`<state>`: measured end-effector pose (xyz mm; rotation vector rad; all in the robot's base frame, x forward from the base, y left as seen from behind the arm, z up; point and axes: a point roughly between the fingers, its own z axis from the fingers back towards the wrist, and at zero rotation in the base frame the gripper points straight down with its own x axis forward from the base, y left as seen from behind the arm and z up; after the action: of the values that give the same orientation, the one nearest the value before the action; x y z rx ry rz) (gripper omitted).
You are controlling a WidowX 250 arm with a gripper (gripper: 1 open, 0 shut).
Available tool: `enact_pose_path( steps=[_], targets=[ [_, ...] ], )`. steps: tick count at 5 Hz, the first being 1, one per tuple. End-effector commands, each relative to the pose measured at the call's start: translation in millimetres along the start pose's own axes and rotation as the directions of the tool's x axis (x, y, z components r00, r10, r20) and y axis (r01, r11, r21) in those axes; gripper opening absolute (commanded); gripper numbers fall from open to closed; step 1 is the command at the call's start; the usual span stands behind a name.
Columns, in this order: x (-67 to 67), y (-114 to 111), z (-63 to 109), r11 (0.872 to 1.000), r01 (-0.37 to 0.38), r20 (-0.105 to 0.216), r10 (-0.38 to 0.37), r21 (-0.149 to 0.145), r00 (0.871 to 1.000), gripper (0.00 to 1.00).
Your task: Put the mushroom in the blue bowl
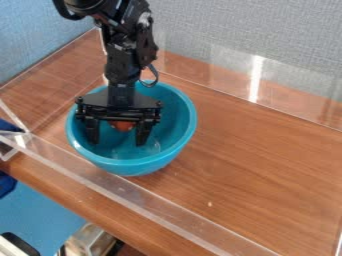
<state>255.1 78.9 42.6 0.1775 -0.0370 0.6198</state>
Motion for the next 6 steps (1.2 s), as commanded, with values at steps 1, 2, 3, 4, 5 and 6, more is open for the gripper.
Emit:
enact_pose_path(
  steps=[1,2,3,4,5,6],
  targets=[
    [9.3,0.0,21.2,0.997,0.076,0.054,-0.074,-0.033,0.996,1.0],
    [11.6,-0.5,30.6,0.986,0.159,0.066,-0.156,-0.049,0.986,1.0],
    [11.9,1.5,37.8,0.99,0.127,0.056,-0.124,-0.054,0.991,1.0],
    [12.7,3.5,41.3,0.994,0.095,0.042,-0.093,-0.051,0.995,1.0],
    [15.6,8.3,31.2,0.996,0.068,0.03,-0.067,-0.049,0.997,1.0],
    [18.6,12.5,19.7,0.998,0.043,0.017,-0.043,-0.044,0.999,1.0]
  ],
)
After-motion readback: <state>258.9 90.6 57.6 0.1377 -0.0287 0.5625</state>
